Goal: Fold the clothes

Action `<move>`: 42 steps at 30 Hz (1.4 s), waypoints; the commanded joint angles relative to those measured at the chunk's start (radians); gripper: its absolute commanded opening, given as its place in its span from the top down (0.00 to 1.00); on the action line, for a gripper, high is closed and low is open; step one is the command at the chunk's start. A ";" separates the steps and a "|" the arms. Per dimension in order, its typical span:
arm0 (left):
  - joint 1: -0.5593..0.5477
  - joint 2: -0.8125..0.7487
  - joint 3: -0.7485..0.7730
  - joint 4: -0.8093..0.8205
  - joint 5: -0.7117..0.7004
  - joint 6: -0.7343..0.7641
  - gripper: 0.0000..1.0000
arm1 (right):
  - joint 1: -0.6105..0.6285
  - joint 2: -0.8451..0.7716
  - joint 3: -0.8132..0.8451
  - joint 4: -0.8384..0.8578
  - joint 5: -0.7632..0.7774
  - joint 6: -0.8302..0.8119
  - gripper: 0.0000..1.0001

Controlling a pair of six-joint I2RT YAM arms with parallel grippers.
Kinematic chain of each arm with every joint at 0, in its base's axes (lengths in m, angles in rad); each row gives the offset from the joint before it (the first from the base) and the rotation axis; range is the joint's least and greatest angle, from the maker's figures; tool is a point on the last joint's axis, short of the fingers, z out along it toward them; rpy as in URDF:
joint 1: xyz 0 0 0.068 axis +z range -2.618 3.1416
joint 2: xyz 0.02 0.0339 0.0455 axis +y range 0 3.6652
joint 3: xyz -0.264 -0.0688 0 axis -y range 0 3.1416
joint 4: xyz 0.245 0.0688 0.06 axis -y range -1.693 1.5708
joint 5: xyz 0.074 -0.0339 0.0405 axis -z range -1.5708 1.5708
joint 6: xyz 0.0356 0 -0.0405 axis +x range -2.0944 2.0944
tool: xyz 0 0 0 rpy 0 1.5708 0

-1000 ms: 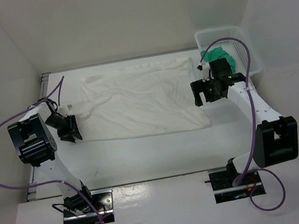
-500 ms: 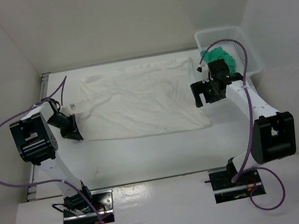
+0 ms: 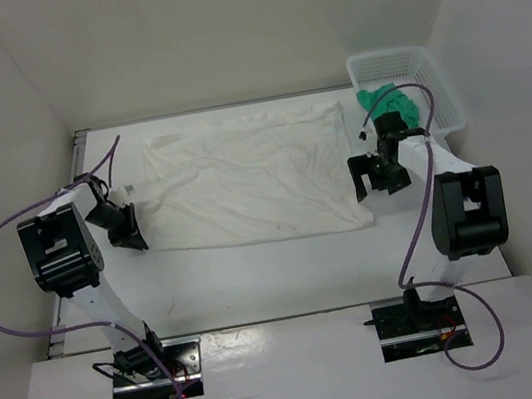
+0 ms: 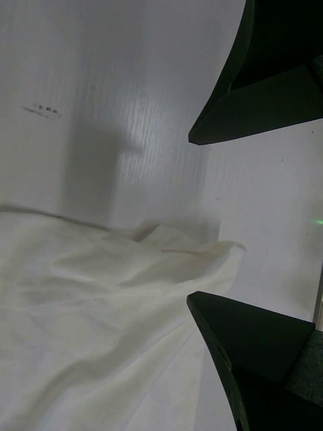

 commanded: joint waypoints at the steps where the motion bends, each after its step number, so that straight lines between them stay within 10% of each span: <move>1: -0.003 -0.027 -0.013 0.048 0.008 0.014 1.00 | -0.009 0.074 0.042 -0.026 -0.059 -0.013 0.01; 42: -0.003 -0.058 -0.022 0.048 0.035 0.042 1.00 | 0.020 0.358 0.110 -0.203 -0.280 -0.122 0.27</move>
